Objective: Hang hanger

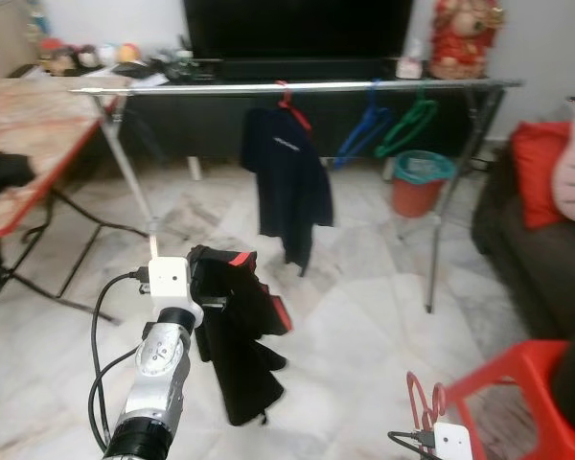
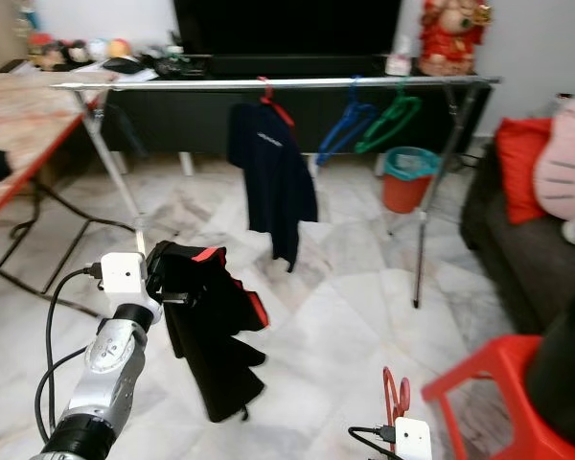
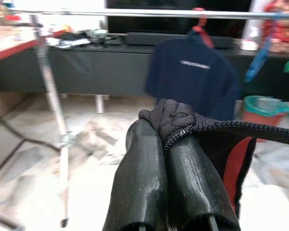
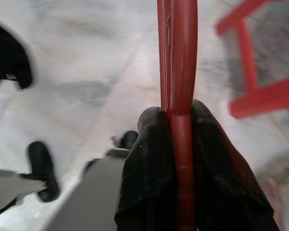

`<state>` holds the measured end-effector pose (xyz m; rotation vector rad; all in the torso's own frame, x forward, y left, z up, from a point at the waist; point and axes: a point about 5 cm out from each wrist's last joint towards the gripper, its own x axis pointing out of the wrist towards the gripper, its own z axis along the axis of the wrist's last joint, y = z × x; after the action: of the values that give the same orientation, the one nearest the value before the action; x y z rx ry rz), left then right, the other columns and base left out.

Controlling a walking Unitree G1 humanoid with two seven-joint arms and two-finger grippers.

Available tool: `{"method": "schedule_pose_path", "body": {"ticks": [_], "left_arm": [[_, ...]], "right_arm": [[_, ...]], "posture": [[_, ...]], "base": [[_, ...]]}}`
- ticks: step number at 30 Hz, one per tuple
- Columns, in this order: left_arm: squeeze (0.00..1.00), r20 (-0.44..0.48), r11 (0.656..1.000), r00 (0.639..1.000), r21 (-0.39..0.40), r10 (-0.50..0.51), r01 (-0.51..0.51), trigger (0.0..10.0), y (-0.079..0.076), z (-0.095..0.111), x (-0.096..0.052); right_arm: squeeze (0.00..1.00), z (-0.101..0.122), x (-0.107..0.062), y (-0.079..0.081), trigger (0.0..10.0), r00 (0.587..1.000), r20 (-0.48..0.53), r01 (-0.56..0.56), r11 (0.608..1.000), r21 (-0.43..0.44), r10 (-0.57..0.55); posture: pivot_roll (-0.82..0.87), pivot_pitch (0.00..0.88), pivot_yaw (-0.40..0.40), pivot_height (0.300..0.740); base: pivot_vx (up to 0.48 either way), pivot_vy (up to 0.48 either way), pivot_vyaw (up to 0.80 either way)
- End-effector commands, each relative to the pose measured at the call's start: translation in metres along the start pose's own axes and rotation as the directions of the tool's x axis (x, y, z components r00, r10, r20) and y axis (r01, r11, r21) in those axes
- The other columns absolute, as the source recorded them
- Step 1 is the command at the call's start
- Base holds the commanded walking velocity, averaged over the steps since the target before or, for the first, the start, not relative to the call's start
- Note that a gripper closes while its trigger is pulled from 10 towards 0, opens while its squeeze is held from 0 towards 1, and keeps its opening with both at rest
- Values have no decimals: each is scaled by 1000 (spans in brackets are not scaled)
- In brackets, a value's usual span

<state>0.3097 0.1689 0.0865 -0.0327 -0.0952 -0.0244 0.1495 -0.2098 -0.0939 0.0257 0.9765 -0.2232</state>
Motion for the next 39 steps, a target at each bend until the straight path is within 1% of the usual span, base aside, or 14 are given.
{"method": "schedule_pose_path", "body": {"ticks": [1,9,11,17,24,26,28,39], "left_arm": [[0,32,1000,999,17,1,-1,10000,3,9,3],[0,33,1000,999,16,-3,3,10000,2,13,6],[0,36,1000,999,17,-3,2,10000,2,15,8],[0,41,1000,999,19,10,-10,10000,5,18,9],[0,43,1000,999,21,14,-15,10000,6,20,9],[0,40,1000,999,21,12,-13,10000,5,20,9],[0,40,1000,999,22,10,-11,10000,6,20,9],[0,41,999,999,28,15,-16,10000,7,22,9]], "right_arm": [[0,-1,0,1,10000,1000,-6,-6,1000,11,6],[0,-1,0,-1,10000,1000,-12,-13,1000,7,13],[0,1,0,-3,10000,1000,-7,-9,1000,25,9],[0,1,0,-5,10000,1000,-12,-3,999,34,3],[0,3,1,-3,10000,1000,-8,-9,1000,29,10],[0,4,1,-2,10000,1000,-4,-16,1000,10,16],[0,4,1,-2,10000,1000,-3,-12,1000,10,12],[0,4,1,0,10000,1000,-8,-16,999,31,16]], "posture": [[-124,0,23,740],[-115,0,20,740],[-112,0,17,740],[-100,0,10,740],[-98,0,10,740],[-98,0,12,740],[-97,0,13,740],[-84,0,6,740]], "base": [[0,326,0],[0,325,0],[0,319,0],[0,323,0],[0,322,0],[0,322,0],[0,321,256],[0,321,73]]}}
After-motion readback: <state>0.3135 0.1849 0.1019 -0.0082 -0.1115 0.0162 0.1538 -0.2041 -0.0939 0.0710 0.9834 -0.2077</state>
